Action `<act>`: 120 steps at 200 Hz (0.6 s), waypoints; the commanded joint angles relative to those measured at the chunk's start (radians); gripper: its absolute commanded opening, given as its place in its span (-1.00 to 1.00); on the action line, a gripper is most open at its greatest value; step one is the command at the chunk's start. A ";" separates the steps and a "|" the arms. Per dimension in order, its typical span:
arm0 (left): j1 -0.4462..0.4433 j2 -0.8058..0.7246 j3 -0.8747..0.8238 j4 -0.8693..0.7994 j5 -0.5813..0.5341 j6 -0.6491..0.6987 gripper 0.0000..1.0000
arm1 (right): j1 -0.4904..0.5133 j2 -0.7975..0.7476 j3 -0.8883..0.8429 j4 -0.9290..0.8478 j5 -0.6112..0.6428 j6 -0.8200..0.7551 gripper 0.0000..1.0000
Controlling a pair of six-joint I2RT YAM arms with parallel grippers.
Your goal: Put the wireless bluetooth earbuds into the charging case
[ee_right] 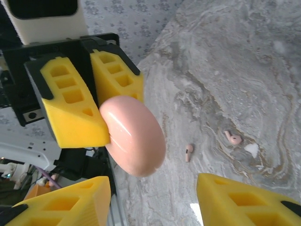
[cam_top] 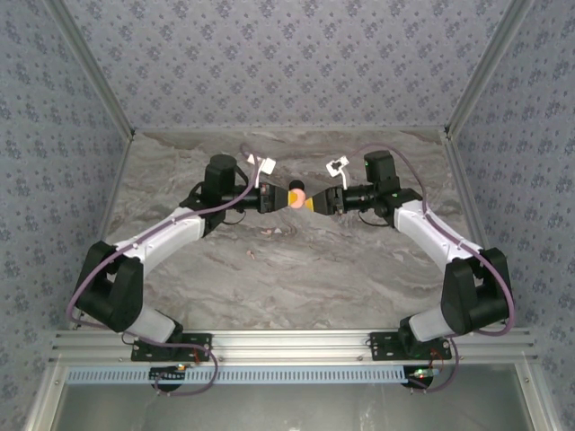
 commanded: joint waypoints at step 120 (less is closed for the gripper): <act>-0.017 -0.047 -0.001 0.035 0.090 0.043 -0.63 | 0.039 0.028 0.117 -0.095 -0.097 -0.105 -0.16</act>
